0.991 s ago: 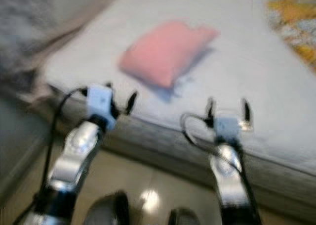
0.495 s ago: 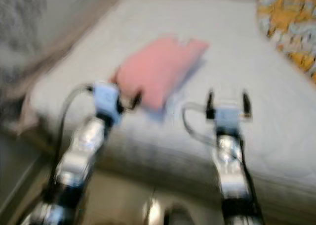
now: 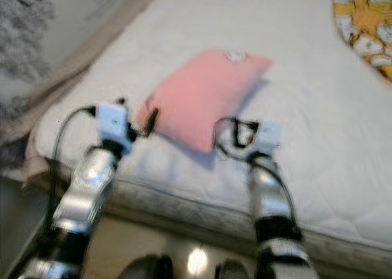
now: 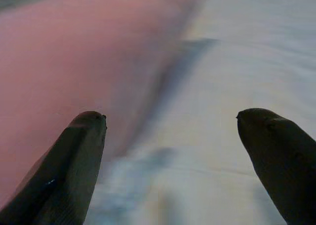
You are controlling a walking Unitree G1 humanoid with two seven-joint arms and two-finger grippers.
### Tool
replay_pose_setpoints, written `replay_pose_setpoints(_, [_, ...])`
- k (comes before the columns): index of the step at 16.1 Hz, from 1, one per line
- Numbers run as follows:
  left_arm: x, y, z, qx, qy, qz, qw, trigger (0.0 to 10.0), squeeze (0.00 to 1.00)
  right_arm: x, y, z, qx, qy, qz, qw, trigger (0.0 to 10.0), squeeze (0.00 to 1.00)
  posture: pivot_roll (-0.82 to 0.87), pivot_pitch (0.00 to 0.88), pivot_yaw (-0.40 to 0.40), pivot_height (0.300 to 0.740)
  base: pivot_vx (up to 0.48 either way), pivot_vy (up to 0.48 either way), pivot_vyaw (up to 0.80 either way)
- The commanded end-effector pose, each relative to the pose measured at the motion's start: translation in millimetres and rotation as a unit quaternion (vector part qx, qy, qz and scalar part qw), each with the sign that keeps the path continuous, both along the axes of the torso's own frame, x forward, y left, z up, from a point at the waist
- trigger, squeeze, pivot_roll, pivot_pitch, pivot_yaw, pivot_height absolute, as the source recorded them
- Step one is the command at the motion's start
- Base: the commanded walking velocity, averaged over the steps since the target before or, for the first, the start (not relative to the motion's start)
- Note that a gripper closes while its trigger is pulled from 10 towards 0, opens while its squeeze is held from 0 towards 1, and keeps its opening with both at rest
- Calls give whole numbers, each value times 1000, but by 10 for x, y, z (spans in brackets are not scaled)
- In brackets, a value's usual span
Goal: Clean up the room
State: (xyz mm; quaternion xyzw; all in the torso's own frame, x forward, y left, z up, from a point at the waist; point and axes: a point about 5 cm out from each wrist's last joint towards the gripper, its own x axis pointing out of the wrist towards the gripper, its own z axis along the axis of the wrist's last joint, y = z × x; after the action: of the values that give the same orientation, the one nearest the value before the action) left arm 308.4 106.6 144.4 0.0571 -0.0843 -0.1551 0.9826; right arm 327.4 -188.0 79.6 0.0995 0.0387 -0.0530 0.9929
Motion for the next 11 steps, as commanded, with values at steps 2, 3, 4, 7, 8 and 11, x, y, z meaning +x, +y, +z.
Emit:
replay_pose_setpoints(2, [-100,266,-7,21,6,31,999,10000,0,4,62,-126,44,34,7,998,10000,0,97,190,82,740,0,0,0])
replay_pose_setpoints(3, [-128,312,-4,27,9,35,999,10000,0,20,64,-180,59,54,7,997,10000,0,108,202,87,740,0,0,0])
replay_pose_setpoints(4, [-182,377,9,35,11,41,998,10000,0,30,89,-220,62,65,17,996,10000,0,141,230,97,740,0,0,0])
replay_pose_setpoints(7, [-303,511,57,51,18,53,997,10000,0,97,77,-214,26,76,40,996,10000,0,197,275,115,740,0,0,0])
replay_pose_setpoints(8, [-321,527,56,53,20,54,997,10000,0,105,68,-211,19,77,41,996,10000,0,197,275,115,740,0,0,0])
replay_pose_setpoints(11, [-363,522,15,59,32,61,996,10000,0,173,-38,-111,-48,65,24,996,10000,0,188,258,76,740,0,0,0])
